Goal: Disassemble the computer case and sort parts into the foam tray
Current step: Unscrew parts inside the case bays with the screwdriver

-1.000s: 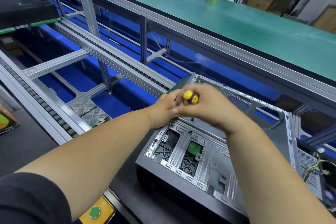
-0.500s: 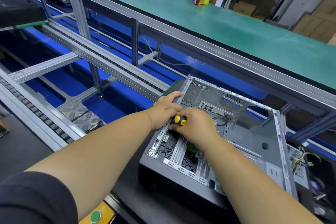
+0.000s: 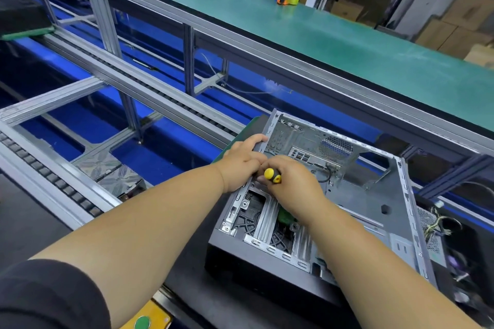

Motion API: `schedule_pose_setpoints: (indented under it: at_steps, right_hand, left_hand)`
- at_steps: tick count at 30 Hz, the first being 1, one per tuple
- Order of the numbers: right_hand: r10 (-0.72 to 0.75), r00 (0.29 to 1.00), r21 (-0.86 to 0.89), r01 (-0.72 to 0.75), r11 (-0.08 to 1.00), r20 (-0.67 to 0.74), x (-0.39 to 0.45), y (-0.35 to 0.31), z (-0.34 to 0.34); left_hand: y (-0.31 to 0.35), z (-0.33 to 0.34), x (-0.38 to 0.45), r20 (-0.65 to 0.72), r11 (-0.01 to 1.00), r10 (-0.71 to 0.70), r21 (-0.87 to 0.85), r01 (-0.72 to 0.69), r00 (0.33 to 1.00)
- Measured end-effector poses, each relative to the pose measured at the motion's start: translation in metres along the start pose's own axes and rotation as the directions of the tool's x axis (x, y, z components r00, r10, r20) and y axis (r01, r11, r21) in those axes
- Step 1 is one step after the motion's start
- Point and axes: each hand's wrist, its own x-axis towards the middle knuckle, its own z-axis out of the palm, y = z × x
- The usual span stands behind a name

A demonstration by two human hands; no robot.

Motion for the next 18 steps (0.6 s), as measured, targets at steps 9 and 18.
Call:
schedule_pose_setpoints:
  at_steps: [9,18]
  right_hand:
    - [0.215,0.957,0.018,-0.216,0.976,-0.197,-0.03,0.024,-0.062]
    - [0.561,0.728,0.128,-0.561,0.818,-0.394,-0.11,0.065,-0.104]
  left_hand:
    - [0.002,-0.01,0.007,0.162,0.754,0.187,0.609,-0.247,0.969]
    - [0.062,0.03,-0.005,0.121,0.692,0.392,0.615,-0.379,0.912]
